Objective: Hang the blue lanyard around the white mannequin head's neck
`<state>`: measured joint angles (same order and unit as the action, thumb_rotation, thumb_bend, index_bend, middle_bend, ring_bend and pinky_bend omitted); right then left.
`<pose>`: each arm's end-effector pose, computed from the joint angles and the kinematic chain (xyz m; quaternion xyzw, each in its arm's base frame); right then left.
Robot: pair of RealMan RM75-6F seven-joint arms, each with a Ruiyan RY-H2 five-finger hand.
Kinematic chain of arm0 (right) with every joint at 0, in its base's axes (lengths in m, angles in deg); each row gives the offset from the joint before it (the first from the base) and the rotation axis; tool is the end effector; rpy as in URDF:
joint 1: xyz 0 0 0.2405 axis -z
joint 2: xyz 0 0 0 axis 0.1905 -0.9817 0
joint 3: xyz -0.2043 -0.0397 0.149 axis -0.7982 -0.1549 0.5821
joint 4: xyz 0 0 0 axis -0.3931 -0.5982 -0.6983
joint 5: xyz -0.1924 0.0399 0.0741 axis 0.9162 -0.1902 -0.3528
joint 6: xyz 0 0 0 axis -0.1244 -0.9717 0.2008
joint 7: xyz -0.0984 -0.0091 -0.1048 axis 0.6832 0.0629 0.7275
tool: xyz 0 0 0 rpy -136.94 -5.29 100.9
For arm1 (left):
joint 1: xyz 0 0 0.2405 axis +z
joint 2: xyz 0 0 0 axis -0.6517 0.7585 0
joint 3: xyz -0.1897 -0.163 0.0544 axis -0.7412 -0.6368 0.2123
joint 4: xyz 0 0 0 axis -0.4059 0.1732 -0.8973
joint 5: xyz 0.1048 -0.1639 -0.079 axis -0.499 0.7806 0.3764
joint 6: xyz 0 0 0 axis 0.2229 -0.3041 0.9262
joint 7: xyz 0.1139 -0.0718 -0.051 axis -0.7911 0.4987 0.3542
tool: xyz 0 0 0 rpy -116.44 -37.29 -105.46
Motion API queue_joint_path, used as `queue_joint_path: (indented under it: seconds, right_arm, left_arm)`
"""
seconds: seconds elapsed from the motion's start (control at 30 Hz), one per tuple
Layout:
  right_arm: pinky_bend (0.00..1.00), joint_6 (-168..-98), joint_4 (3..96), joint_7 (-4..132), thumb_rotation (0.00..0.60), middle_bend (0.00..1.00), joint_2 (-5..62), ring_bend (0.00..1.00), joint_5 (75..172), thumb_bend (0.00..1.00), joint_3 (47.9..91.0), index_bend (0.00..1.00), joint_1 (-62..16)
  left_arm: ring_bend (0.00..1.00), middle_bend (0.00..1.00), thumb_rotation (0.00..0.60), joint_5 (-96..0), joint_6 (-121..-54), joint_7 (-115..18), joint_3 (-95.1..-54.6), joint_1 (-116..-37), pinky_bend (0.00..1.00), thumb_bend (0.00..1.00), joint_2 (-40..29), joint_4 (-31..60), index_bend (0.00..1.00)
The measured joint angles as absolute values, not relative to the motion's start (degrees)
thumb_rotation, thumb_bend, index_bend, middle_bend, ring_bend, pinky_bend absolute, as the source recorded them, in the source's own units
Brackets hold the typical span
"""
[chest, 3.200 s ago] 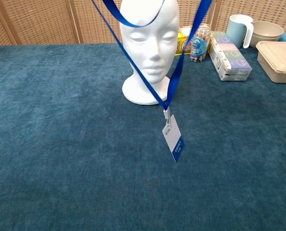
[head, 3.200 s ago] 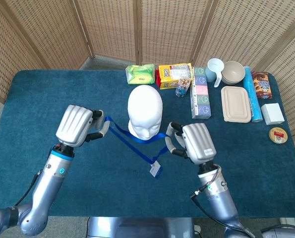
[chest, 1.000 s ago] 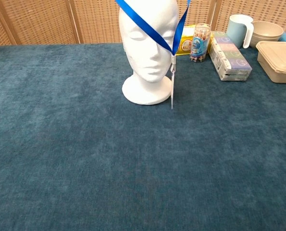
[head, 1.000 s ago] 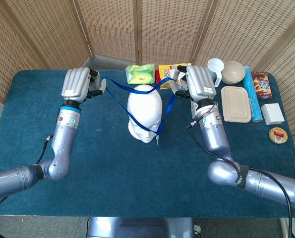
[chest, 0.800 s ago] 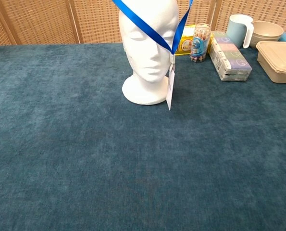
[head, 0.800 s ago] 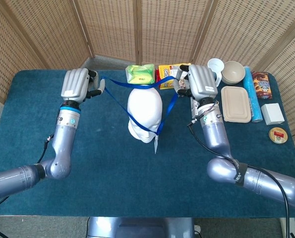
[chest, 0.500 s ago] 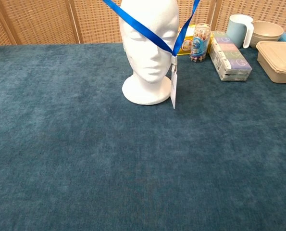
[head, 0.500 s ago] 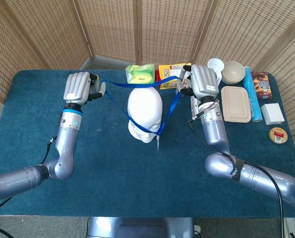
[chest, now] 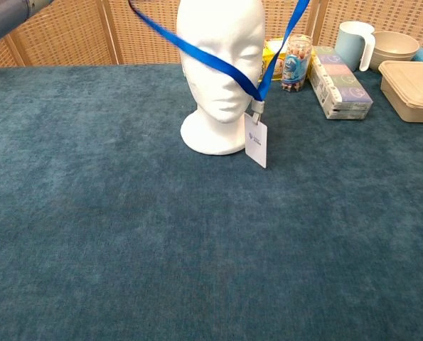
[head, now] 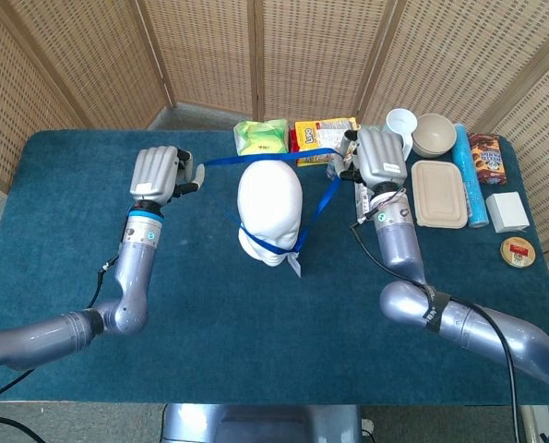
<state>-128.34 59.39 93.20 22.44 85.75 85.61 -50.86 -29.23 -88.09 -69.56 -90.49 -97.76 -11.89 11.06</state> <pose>-0.0576 -0.4630 0.1171 0.5728 -0.4320 0.4485 0.5330 -0.0768 0.4450 0.0581 -0.5786 -0.3971 -0.4843 0.5224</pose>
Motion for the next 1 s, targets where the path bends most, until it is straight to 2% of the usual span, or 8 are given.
queue_joint_path:
  seconds: [0.07,0.13,0.17,0.23,0.37,0.47,0.57,1.0]
  right_arm:
    - [1.00,-128.1,59.3,93.4,0.589,0.88,22.4,0.99,85.9,0.55,85.3,0.62,-50.9]
    - [0.96,-127.5,59.3,93.8,0.589,0.79,22.2,0.93,85.8,0.54,85.0,0.57,-50.9]
    - [0.90,-127.2,59.3,93.9,0.590,0.72,22.1,0.85,85.8,0.53,84.8,0.53,-50.9]
    - [0.78,-126.2,59.3,94.2,0.584,0.61,21.8,0.71,85.5,0.50,84.4,0.46,-50.9]
    - [0.55,-123.6,59.3,94.4,0.491,0.39,21.1,0.46,84.3,0.47,84.0,0.32,-50.8]
    - [0.40,-120.5,59.4,93.0,0.405,0.28,20.4,0.32,83.9,0.45,84.0,0.26,-50.6]
    - [0.34,-117.5,59.6,90.6,0.379,0.24,19.4,0.26,84.0,0.43,84.0,0.24,-50.3]
    - [0.27,-109.7,63.1,77.7,0.347,0.22,14.7,0.22,90.1,0.39,85.8,0.23,-47.1]
  left_arm:
    - [0.97,0.98,0.414,-29.3,-87.8,-69.7,-90.4,-97.7,0.90,0.39,-11.9,11.0,0.78]
    - [0.73,0.80,0.414,-29.0,-87.3,-70.4,-90.2,-97.6,0.68,0.33,-11.8,10.7,0.61]
    - [0.57,0.66,0.413,-28.6,-86.8,-70.8,-90.1,-97.6,0.56,0.30,-11.6,10.5,0.51]
    - [0.38,0.49,0.405,-27.3,-85.6,-72.2,-89.9,-97.6,0.42,0.26,-10.9,9.5,0.40]
    - [0.20,0.32,0.399,-25.8,-84.7,-74.4,-89.6,-97.6,0.26,0.21,-9.6,7.3,0.29]
    - [0.17,0.30,0.402,-26.1,-85.1,-74.4,-89.4,-97.3,0.21,0.19,-9.1,6.6,0.28]
    - [0.16,0.30,0.401,-26.7,-85.3,-73.9,-89.4,-96.8,0.20,0.19,-8.6,5.8,0.27]
    - [0.16,0.30,0.404,-32.2,-88.1,-69.1,-87.7,-90.6,0.20,0.19,-2.1,-1.4,0.27]
